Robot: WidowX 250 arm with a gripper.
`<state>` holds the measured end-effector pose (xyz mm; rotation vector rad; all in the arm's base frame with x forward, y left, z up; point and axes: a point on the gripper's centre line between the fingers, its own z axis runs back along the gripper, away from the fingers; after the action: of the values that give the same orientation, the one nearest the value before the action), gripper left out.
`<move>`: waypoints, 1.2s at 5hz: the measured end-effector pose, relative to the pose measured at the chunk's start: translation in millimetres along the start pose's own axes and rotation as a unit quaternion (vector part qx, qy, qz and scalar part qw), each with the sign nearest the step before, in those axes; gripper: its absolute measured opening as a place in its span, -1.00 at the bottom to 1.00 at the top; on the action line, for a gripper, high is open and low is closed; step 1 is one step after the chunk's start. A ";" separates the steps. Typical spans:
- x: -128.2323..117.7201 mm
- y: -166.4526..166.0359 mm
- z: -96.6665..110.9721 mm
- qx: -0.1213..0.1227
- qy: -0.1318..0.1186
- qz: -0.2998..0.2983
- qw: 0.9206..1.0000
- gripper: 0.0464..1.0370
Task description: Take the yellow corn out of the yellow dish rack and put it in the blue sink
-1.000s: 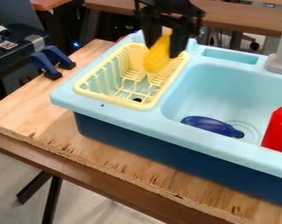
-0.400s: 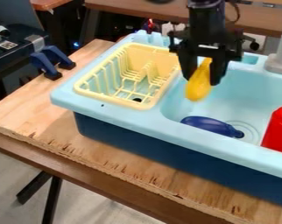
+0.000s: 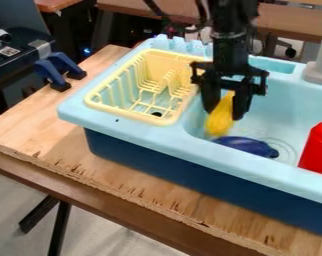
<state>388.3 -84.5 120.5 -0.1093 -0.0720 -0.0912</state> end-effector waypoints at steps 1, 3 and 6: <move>6.0 0.0 -3.1 -0.005 0.000 -0.013 1.000 0.20; 9.2 -6.1 -3.7 0.009 0.004 -0.035 0.999 0.82; -2.9 -9.4 30.7 0.047 -0.025 -0.051 0.997 0.93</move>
<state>382.4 -90.1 151.7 -0.0140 -0.1315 -0.1861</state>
